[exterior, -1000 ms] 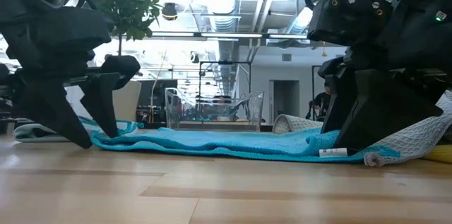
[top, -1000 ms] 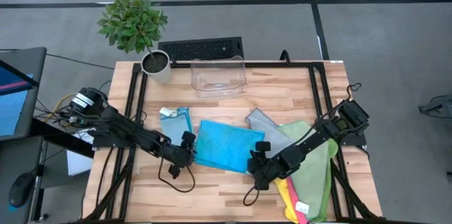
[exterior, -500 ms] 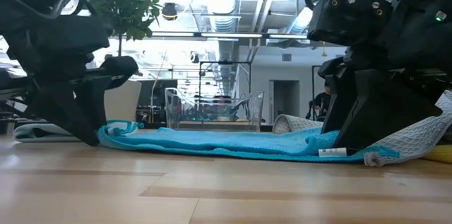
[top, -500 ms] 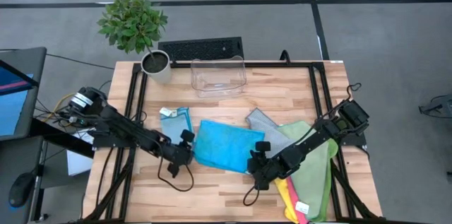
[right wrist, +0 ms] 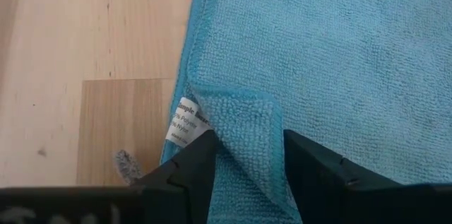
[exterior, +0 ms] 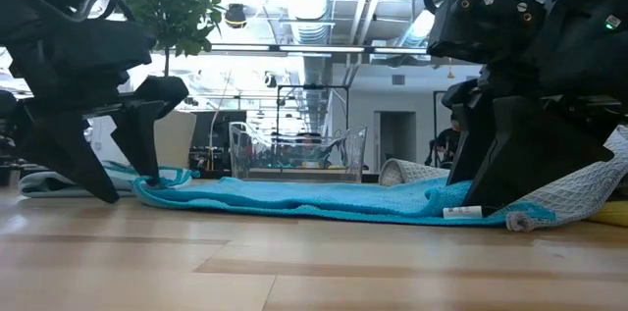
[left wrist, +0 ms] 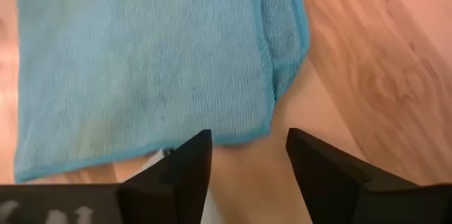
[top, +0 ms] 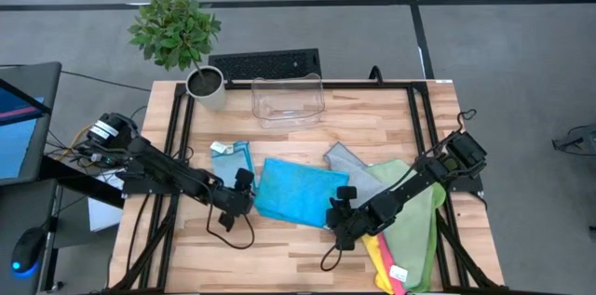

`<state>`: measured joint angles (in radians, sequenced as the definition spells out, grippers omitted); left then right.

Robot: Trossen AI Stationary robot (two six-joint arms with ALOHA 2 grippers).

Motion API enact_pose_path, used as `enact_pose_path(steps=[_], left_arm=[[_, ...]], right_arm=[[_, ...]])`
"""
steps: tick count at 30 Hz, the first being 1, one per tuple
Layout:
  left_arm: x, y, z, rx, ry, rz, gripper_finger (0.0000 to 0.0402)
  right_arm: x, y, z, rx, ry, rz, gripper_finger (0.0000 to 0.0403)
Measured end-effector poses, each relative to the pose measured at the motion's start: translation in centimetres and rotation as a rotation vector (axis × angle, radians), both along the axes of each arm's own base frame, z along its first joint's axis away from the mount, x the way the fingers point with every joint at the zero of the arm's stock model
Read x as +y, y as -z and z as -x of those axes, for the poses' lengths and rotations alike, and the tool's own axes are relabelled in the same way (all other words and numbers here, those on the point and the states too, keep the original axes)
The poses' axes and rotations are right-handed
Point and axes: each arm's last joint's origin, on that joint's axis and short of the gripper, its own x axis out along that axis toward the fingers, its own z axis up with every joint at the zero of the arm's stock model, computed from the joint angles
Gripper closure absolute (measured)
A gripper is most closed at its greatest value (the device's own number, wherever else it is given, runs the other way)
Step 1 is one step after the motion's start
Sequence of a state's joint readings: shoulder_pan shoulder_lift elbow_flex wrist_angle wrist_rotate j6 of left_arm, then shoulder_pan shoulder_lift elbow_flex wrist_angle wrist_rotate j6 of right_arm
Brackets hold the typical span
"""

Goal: Fold microfiber towels
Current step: Fold the blue microfiber cloth

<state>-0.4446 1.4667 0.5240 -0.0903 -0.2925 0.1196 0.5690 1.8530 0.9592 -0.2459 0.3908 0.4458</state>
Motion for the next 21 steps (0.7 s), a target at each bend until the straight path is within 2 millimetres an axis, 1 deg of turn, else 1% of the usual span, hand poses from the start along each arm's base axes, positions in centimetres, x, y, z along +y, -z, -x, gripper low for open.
enact_pose_path(steps=[3, 5, 10, 14, 17, 19, 21], left_arm=[[-0.1, 0.0, -0.2, -0.016, 0.015, -0.027, 0.0233], [0.0, 0.1, -0.1, -0.011, 0.018, -0.036, 0.0250], [0.0, 0.1, -0.1, -0.011, 0.019, -0.032, 0.0309], [0.1, 0.1, -0.2, -0.028, -0.008, -0.074, 0.0356], [0.1, 0.0, -0.2, -0.034, -0.007, -0.074, 0.0386], [0.1, 0.0, -0.2, -0.036, -0.009, -0.069, 0.0397], [0.1, 0.0, -0.2, -0.036, -0.013, -0.065, 0.0397]], right_arm=[[0.0, 0.0, 0.0, 0.000, 0.000, 0.000, 0.0218], [0.0, 0.0, 0.0, 0.000, 0.006, -0.003, 0.0218], [0.0, 0.0, 0.0, 0.000, 0.021, -0.011, 0.0221], [0.0, 0.0, 0.0, 0.000, 0.022, -0.011, 0.0223], [0.0, -0.1, 0.0, -0.003, 0.021, -0.014, 0.0222], [0.1, -0.6, 0.1, -0.011, 0.017, -0.019, 0.0223], [0.3, -1.4, 0.3, -0.031, 0.008, -0.032, 0.0225]])
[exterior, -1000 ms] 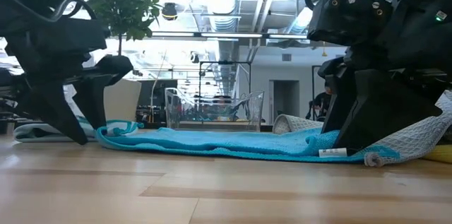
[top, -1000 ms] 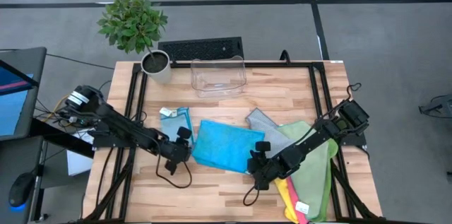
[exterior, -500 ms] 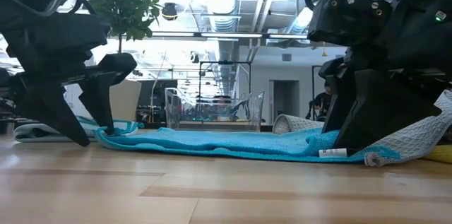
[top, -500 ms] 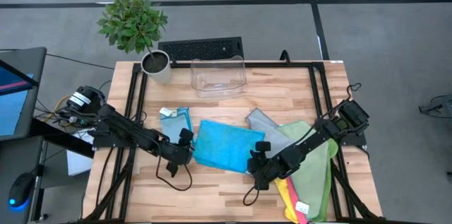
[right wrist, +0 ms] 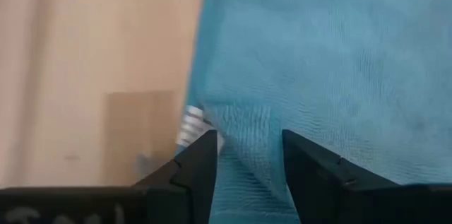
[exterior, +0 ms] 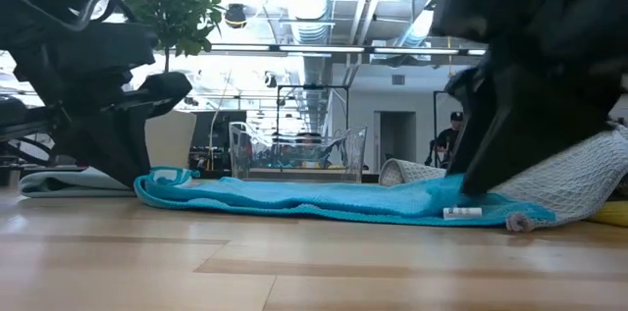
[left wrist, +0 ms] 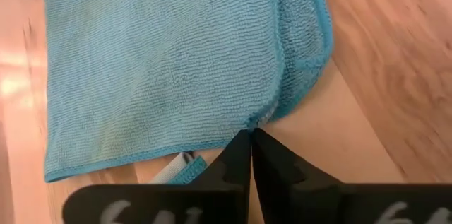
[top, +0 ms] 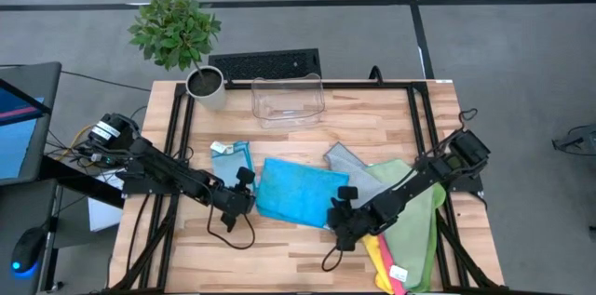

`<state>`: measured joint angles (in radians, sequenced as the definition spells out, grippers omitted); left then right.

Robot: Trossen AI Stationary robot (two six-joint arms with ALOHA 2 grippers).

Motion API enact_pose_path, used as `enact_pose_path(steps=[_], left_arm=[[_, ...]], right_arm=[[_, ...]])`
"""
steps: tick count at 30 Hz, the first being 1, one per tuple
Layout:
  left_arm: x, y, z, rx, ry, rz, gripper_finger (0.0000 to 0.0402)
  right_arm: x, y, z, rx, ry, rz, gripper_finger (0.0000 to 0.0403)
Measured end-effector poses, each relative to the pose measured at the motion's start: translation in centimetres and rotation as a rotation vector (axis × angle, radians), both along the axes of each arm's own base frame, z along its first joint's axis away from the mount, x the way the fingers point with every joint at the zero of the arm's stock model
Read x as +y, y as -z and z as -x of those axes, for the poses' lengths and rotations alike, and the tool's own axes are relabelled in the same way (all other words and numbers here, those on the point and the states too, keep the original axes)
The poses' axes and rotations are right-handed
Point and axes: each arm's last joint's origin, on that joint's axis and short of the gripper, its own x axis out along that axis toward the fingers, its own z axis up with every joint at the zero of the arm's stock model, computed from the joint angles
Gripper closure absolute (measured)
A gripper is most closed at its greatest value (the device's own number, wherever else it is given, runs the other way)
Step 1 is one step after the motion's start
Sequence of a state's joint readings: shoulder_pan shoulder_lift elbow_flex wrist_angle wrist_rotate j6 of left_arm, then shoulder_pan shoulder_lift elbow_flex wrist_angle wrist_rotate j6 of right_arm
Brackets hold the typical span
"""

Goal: Fold microfiber towels
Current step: Fold the blue microfiber cloth

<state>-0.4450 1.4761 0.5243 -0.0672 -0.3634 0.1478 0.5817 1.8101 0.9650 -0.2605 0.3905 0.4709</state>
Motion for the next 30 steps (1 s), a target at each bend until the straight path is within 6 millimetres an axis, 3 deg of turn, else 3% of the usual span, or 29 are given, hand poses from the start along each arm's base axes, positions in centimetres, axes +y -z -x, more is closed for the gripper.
enact_pose_path(steps=[7, 16, 24, 30], left_arm=[[0.0, 0.0, 0.0, -0.007, -0.021, 0.018, 0.0400], [0.0, -0.1, 0.0, -0.012, -0.034, 0.029, 0.0400], [0.0, -0.1, 0.0, -0.013, -0.034, 0.030, 0.0400], [0.0, -0.1, -0.1, -0.013, -0.034, 0.030, 0.0400]], right_arm=[[0.5, -1.7, 0.4, -0.054, -0.021, -0.032, 0.0227], [0.7, 0.3, 0.1, -0.013, -0.026, -0.012, 0.0225], [0.6, -1.4, 0.2, -0.052, -0.031, -0.043, 0.0227], [0.2, -0.9, -0.1, -0.039, -0.055, 0.001, 0.0226]])
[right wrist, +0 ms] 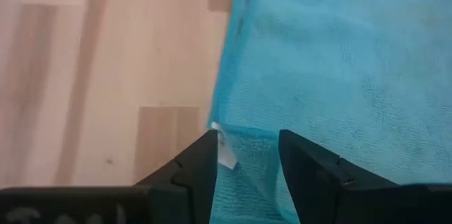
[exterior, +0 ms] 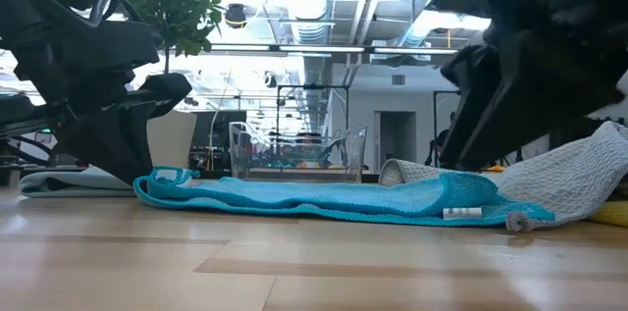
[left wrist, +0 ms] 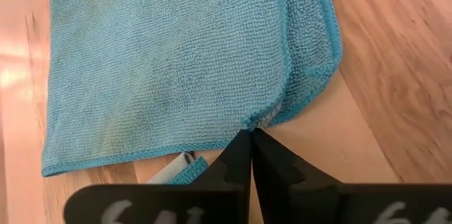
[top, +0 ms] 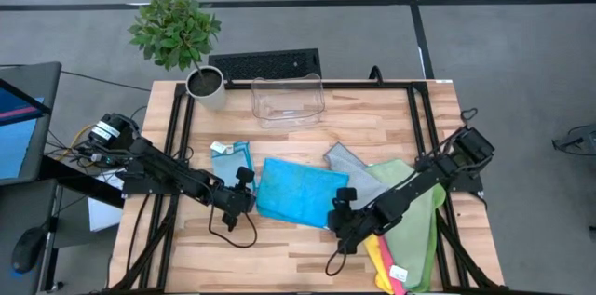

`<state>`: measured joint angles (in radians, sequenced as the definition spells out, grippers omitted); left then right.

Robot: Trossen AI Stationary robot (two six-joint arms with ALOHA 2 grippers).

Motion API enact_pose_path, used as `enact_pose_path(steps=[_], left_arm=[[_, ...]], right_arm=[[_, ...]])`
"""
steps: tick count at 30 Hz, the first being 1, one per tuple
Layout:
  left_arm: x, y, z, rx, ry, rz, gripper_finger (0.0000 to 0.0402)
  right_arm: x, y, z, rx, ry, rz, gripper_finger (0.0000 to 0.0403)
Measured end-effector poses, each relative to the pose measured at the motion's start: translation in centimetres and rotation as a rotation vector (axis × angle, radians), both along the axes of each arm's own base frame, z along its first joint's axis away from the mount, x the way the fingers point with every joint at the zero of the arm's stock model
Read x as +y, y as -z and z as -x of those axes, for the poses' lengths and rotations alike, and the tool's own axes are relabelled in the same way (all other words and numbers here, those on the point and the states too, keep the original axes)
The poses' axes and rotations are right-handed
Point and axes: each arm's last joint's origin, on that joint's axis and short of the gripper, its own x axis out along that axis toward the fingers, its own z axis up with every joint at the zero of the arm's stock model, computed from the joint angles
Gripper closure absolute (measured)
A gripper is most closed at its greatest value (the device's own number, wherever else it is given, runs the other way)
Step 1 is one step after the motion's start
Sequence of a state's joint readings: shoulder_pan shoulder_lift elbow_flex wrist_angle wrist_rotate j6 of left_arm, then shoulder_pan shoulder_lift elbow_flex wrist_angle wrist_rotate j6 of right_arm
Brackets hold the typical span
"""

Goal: Fold microfiber towels
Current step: Fold the blue microfiber cloth

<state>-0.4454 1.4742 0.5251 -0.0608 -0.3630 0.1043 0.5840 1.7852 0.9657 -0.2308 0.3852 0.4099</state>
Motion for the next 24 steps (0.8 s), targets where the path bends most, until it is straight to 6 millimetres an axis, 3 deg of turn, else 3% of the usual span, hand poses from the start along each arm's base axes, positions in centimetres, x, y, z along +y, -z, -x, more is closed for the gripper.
enact_pose_path(steps=[14, 17, 24], left_arm=[[0.0, 0.0, 0.0, 0.000, 0.006, -0.004, 0.0400], [0.0, 0.0, 0.0, 0.000, 0.005, -0.006, 0.0400], [0.0, -0.2, -0.1, 0.000, 0.003, -0.009, 0.0400]], right_arm=[[-1.3, 0.4, -0.6, 0.077, -0.028, -0.081, 0.0227], [-1.3, 0.4, -0.6, 0.077, -0.049, -0.067, 0.0258], [-1.3, 0.4, -0.6, 0.078, -0.059, -0.059, 0.0385]])
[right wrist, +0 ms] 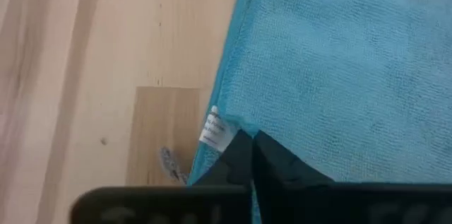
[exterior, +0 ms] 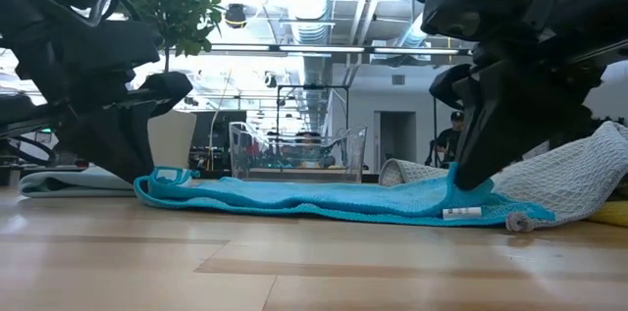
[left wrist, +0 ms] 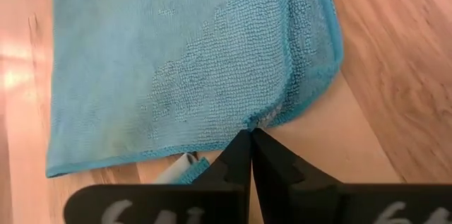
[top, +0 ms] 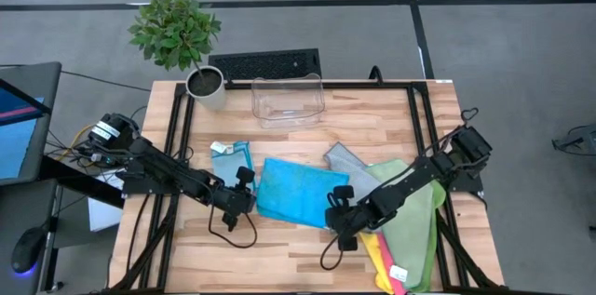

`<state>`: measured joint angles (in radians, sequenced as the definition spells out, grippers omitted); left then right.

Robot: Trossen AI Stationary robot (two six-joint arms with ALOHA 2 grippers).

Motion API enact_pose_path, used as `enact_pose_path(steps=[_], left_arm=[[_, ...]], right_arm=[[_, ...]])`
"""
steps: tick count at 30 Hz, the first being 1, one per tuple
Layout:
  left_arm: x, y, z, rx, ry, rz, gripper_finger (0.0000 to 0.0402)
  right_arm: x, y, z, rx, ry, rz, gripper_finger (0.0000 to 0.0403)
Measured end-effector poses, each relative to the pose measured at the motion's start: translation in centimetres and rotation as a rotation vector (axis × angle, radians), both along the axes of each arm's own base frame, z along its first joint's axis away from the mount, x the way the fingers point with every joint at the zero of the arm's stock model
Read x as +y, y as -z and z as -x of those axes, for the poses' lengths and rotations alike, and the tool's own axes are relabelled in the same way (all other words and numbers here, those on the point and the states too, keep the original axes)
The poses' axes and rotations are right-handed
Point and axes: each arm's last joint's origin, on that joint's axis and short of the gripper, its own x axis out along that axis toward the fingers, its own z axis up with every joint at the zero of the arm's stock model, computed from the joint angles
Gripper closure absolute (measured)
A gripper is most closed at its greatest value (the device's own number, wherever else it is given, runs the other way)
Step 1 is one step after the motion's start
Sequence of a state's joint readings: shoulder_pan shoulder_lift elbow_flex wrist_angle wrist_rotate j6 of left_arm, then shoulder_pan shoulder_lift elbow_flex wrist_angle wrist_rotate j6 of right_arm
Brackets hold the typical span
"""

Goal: Fold microfiber towels
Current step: Fold the blue microfiber cloth

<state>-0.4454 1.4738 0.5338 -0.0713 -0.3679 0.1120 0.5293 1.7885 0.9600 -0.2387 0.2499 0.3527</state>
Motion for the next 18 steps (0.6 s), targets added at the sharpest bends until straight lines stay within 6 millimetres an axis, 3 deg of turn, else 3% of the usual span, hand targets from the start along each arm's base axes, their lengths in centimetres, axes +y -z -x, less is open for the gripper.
enact_pose_path(steps=[7, 11, 18], left_arm=[[-0.6, -2.2, -1.3, 0.029, -0.002, -0.016, 0.0400], [-0.9, -3.3, -1.9, 0.036, -0.008, -0.014, 0.0400], [-1.2, -3.8, -2.3, 0.010, -0.020, 0.030, 0.0400]], right_arm=[[0.7, 0.0, 0.7, -0.005, 0.011, 0.046, 0.0393], [1.1, -1.0, 1.6, -0.029, 0.046, 0.102, 0.0392], [2.2, -2.4, 3.8, -0.039, 0.088, 0.141, 0.0395]])
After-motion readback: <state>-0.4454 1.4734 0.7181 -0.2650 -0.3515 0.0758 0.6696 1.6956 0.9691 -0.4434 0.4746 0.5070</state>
